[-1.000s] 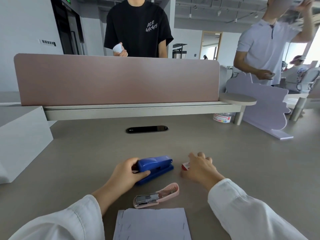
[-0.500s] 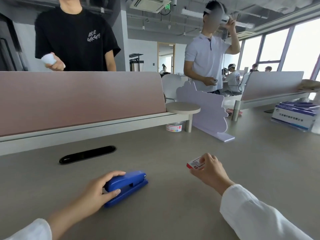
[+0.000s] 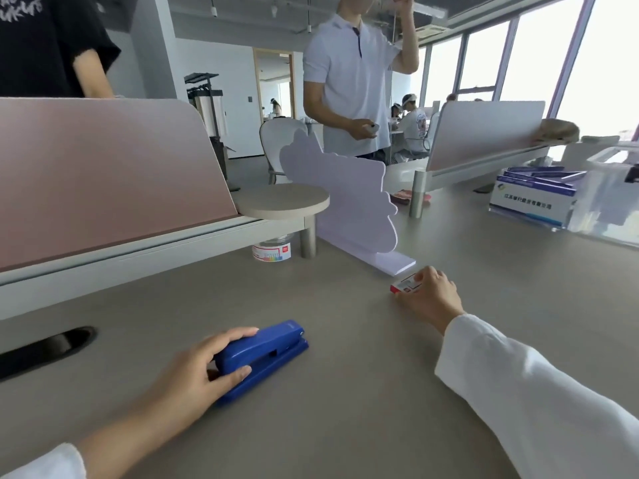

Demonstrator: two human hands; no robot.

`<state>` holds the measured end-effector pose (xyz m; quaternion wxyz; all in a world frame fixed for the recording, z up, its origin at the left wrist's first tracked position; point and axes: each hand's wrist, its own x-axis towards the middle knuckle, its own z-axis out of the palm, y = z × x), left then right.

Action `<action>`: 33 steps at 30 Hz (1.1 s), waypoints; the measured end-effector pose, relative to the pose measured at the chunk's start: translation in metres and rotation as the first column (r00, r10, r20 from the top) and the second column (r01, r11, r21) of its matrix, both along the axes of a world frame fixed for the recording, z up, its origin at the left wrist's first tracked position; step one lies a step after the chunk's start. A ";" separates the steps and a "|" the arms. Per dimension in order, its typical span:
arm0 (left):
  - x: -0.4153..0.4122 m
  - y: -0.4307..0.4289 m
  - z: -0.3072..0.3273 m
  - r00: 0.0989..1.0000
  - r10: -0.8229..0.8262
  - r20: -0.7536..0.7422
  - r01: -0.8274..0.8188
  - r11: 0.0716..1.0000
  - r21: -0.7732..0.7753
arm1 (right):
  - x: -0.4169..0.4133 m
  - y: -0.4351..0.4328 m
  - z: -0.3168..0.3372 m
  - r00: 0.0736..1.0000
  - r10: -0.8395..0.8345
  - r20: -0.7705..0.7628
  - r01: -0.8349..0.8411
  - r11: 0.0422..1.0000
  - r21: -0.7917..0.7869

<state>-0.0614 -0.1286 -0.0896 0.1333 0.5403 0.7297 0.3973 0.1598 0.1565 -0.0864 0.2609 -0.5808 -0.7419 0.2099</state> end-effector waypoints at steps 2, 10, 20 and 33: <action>0.001 0.019 -0.002 1.000 -0.005 -0.003 0.005 1.000 0.021 | -0.005 0.016 -0.004 1.000 -0.006 0.018 0.006 1.000 0.012; 0.001 0.056 -0.006 0.998 -0.047 -0.041 0.050 0.996 0.069 | -0.017 0.047 -0.007 0.999 0.007 0.033 -0.007 1.000 0.012; 0.001 0.056 -0.006 0.997 -0.058 -0.057 0.062 0.996 0.070 | -0.022 0.049 -0.008 0.988 -0.022 0.150 0.012 0.998 0.067; 0.000 0.059 -0.013 0.998 -0.045 -0.038 0.048 0.996 0.075 | -0.026 0.059 -0.009 0.984 -0.041 0.172 0.033 0.998 0.053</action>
